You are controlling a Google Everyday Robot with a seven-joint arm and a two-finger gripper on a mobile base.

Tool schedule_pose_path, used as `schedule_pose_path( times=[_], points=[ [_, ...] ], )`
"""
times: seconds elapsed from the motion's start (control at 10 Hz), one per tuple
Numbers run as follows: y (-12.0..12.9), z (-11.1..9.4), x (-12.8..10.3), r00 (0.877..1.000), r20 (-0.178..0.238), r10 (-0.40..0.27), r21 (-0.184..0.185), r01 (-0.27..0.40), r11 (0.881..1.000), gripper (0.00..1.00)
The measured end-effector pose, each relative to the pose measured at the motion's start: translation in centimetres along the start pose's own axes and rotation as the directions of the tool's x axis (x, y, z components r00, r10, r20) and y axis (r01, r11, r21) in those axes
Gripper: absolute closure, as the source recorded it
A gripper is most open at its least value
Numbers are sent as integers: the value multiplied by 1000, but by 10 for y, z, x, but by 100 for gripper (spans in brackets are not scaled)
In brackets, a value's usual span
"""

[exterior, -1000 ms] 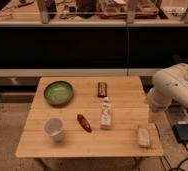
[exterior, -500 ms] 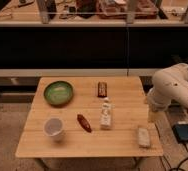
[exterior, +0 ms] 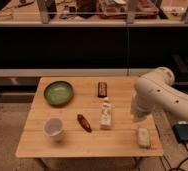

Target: Move the arm in a circular motion

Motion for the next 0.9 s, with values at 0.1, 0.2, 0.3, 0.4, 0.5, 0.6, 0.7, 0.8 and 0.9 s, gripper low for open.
schedule_pose_path(
  times=[0.1,0.2,0.3,0.4,0.5,0.6,0.7,0.8,0.9],
  points=[
    [3,-4,-7,1000,-3,-28,7,28,1000,59],
    [8,-6,-17,998,-2,-64,8,64,998,59],
    [8,-6,-37,995,6,-95,11,95,995,59],
    [7,-9,-61,994,11,-106,21,106,994,59],
    [7,-10,-84,992,9,-123,24,122,992,59],
    [4,-11,-103,989,5,-150,30,150,988,59],
    [0,-10,-121,978,-4,-209,40,209,977,59],
    [-3,-5,-133,963,-16,-271,45,271,961,59],
    [-4,-3,-140,957,-15,-288,48,289,956,59]
  ],
)
